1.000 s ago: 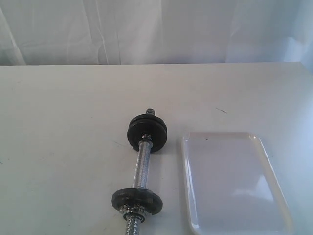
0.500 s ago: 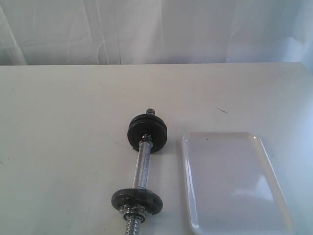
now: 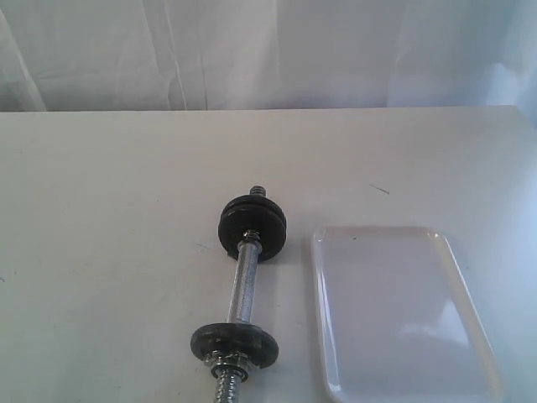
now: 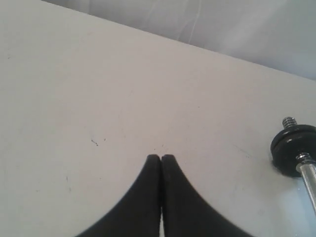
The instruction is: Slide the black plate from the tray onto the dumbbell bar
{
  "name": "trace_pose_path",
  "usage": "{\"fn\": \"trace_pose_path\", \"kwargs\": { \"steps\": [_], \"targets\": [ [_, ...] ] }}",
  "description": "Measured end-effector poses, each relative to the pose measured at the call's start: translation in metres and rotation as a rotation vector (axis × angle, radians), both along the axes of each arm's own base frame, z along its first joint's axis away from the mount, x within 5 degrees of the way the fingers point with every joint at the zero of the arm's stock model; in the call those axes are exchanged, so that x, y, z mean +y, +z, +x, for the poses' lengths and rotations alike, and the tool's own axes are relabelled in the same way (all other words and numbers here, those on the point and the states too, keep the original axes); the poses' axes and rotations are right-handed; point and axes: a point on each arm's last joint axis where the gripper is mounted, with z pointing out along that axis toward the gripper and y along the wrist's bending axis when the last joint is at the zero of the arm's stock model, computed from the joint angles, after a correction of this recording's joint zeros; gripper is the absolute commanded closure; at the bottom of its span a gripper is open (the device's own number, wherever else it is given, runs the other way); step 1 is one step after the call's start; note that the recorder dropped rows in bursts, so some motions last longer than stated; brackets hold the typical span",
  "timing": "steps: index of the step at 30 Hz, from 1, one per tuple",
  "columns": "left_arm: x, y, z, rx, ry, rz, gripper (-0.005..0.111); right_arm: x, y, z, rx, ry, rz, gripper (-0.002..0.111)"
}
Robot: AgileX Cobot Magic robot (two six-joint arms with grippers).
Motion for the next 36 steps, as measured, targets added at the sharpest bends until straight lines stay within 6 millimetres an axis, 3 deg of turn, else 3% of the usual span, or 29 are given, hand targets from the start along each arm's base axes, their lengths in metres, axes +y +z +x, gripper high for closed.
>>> {"fn": "trace_pose_path", "kwargs": {
  "steps": [4, 10, 14, 21, 36],
  "targets": [
    [0.000, -0.019, 0.004, 0.057, 0.001, 0.001, 0.107, 0.002, -0.029, 0.014, 0.077, -0.011, -0.012, 0.108],
    [0.005, -0.072, 0.010, 0.176, 0.023, 0.095, 0.107, 0.005, -0.089, 0.031, 0.254, -0.012, -0.050, 0.108],
    [0.007, -0.067, 0.014, 0.070, 0.038, 0.130, 0.107, 0.008, -0.118, 0.034, 0.369, 0.008, -0.081, 0.108],
    [0.007, -0.066, 0.015, 0.049, 0.040, 0.133, 0.107, 0.011, -0.128, 0.032, 0.459, 0.051, -0.112, 0.108],
    [0.007, -0.065, 0.015, 0.039, 0.041, 0.133, 0.107, 0.012, -0.129, 0.031, 0.467, 0.056, -0.115, 0.108]
  ]
}}
